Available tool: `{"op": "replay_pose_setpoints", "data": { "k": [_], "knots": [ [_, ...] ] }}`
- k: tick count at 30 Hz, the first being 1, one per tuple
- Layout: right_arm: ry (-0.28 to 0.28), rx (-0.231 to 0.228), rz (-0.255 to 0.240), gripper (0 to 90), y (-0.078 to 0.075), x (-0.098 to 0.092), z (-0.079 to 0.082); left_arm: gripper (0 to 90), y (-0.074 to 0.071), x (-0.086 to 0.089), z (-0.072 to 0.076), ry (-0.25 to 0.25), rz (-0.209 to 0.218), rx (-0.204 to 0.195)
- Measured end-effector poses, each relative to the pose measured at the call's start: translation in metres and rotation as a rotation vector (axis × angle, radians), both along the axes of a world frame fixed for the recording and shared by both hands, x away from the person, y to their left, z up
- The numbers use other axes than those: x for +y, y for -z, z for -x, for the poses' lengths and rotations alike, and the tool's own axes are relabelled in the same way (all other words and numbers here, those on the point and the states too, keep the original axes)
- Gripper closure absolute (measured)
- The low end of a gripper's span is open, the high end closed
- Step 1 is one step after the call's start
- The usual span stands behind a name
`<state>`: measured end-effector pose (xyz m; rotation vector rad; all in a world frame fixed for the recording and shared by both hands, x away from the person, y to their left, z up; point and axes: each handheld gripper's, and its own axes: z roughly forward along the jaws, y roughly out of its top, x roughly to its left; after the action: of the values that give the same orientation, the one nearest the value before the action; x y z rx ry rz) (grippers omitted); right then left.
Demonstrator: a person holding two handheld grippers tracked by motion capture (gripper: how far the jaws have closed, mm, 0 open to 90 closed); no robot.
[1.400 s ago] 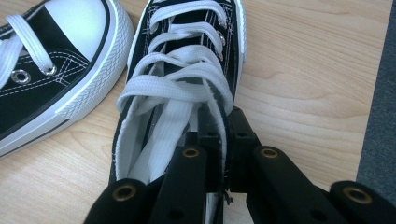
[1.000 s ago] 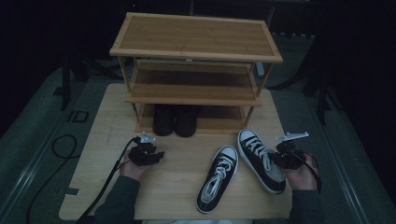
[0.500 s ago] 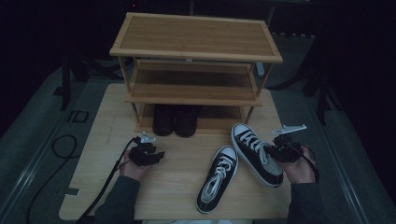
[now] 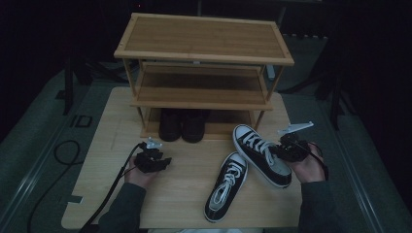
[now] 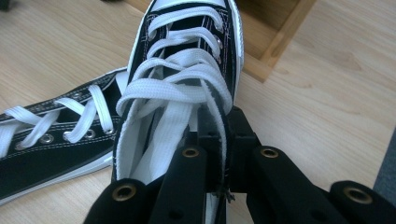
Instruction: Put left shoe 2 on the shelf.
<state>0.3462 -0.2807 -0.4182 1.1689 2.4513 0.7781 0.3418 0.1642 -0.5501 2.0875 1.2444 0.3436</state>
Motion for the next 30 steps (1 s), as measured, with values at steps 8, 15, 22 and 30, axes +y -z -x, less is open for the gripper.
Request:
{"op": "replay_pose_setpoints", "data": {
  "k": [8,15,22,30],
  "knots": [
    [-0.067,-0.004,0.017,87.5,-0.003,0.008,-0.010,54.5,0.000,0.000,0.000,0.000,0.001,0.000],
    [-0.127,-0.016,0.026,87.5,-0.010,0.014,-0.015,54.6,0.000,-0.001,0.000,0.006,-0.005,-0.006],
    [-0.195,-0.027,0.026,87.5,-0.022,0.020,-0.021,54.3,0.000,-0.001,0.000,0.005,-0.002,-0.006],
    [-0.244,-0.027,0.021,87.5,-0.031,0.026,-0.025,54.2,0.000,-0.002,0.001,0.005,-0.002,-0.007]
  ]
}}
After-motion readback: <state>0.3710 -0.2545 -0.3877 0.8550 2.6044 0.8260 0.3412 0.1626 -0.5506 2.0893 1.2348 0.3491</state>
